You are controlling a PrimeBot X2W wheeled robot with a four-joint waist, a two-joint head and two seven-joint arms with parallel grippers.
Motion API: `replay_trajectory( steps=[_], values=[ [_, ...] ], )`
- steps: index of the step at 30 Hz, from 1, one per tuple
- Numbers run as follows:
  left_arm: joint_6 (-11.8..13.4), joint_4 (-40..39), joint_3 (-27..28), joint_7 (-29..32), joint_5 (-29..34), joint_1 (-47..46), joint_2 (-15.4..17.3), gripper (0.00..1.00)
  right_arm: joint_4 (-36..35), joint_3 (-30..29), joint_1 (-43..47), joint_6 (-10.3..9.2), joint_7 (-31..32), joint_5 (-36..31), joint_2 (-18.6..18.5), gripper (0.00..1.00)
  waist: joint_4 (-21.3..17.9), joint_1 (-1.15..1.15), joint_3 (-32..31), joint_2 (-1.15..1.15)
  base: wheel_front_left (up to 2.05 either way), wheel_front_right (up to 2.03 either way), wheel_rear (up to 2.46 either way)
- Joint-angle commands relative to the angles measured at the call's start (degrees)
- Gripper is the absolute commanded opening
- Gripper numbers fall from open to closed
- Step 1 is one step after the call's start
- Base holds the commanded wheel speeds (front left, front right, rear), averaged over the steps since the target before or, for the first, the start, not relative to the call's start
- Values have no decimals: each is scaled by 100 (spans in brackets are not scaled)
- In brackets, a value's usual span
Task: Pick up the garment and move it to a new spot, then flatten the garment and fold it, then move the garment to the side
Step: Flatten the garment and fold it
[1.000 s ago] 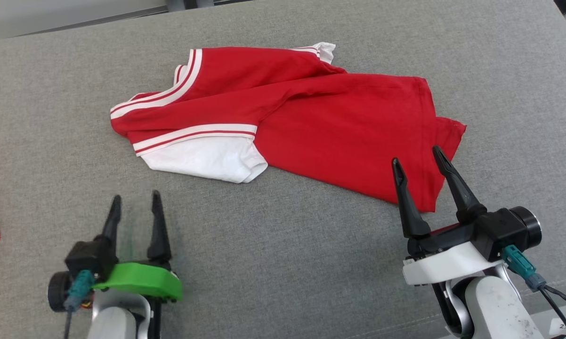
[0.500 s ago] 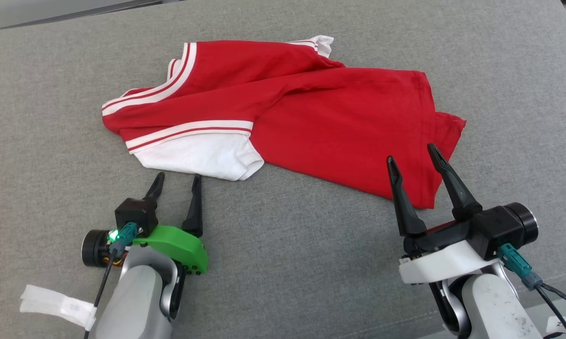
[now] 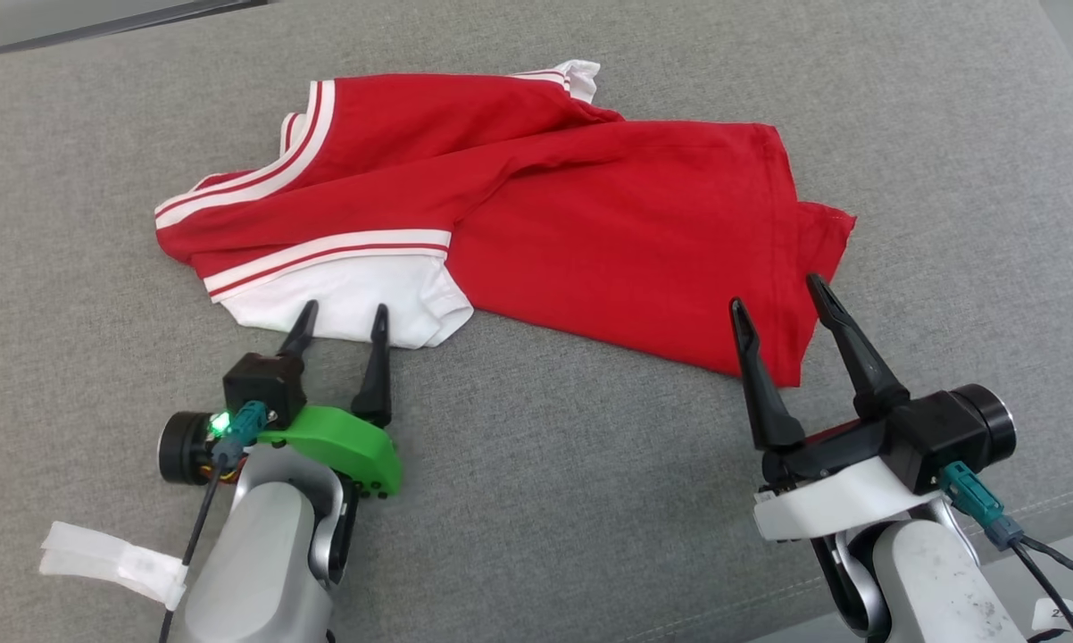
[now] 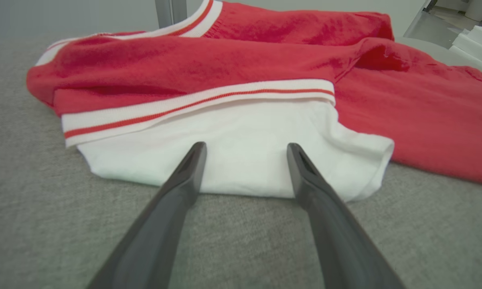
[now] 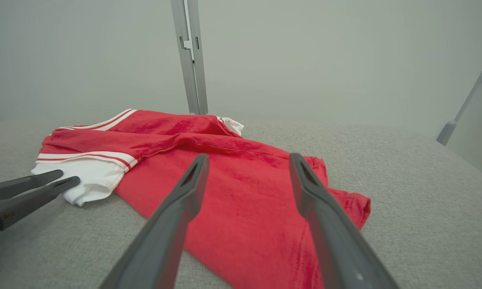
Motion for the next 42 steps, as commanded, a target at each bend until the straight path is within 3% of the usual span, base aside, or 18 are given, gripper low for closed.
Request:
replay_trajectory(
  steps=[1,8,13,21,28,42],
  values=[
    [92,-48,78,-2,-91,-110,32,100,26,25,27,-8,-1,-3,-44,100,-33,0,-60,0,0,0,0],
    [494,-1181,346,1,263,902,39,100,3,-121,179,-8,-1,26,-51,100,-48,0,-200,0,0,0,0],
    [627,-1048,413,-1,333,1374,31,100,23,-75,233,-8,-1,63,-25,100,-40,0,-244,0,0,0,0],
    [466,-103,75,6,-23,544,30,100,1,26,67,-8,-1,119,-17,100,-40,0,-117,0,0,0,0],
    [353,-192,-42,1,-328,-74,36,100,-15,8,-1,-8,-1,130,-58,100,-52,0,46,0,0,0,0],
    [573,538,-186,1,-362,-659,33,100,59,-2,-60,-8,-1,160,-36,100,-116,0,29,0,0,0,0]
  ],
)
